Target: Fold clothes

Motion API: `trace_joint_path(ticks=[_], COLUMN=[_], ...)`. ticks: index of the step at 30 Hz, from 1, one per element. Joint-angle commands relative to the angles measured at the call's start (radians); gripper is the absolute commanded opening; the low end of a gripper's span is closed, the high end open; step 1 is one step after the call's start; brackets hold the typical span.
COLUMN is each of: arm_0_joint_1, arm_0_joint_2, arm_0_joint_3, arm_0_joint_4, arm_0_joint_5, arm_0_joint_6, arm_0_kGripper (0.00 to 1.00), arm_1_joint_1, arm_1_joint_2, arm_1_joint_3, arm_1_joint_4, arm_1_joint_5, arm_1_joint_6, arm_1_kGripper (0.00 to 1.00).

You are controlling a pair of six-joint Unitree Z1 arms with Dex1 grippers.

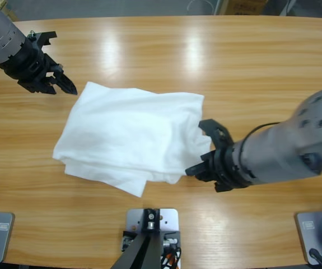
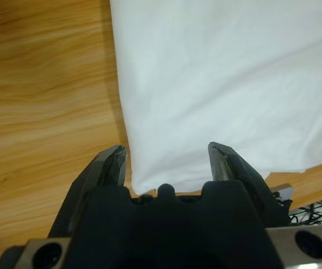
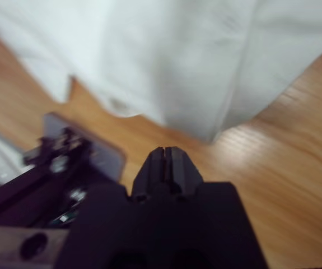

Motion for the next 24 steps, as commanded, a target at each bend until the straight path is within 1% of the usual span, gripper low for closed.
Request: trace_joint_path(ticks=[1,4,7,18,24], arm_0_joint_1=[-0.001,0.001,0.001,0.001,0.001], arm_0_joint_2=[0.033,0.03,0.031,0.041,0.045], arm_0_joint_3=[0.03,0.018,0.018,0.035,0.038], arm_0_joint_4=[-0.016,-0.021,-0.02,-0.032,-0.041], arm_0_joint_5=[-0.02,-0.019,-0.02,-0.02,-0.019], arm_0_joint_6=[0.009,0.007,0.007,0.01,0.012], arm_0_kGripper=[0.577,0.576,0.577,0.582,0.586], arm_1_joint_1=[0.018,0.018,0.018,0.018,0.018], arm_1_joint_2=[0.082,0.186,0.233,0.313,0.276], arm_1_joint_3=[-0.033,-0.072,-0.108,-0.099,-0.039], arm_1_joint_4=[-0.045,-0.061,-0.061,-0.072,-0.071], arm_1_joint_5=[-0.015,-0.042,-0.075,-0.086,-0.085], arm_1_joint_6=[0.001,0.002,0.002,0.006,0.019], arm_1_kGripper=[0.0,0.0,0.0,0.0,0.0])
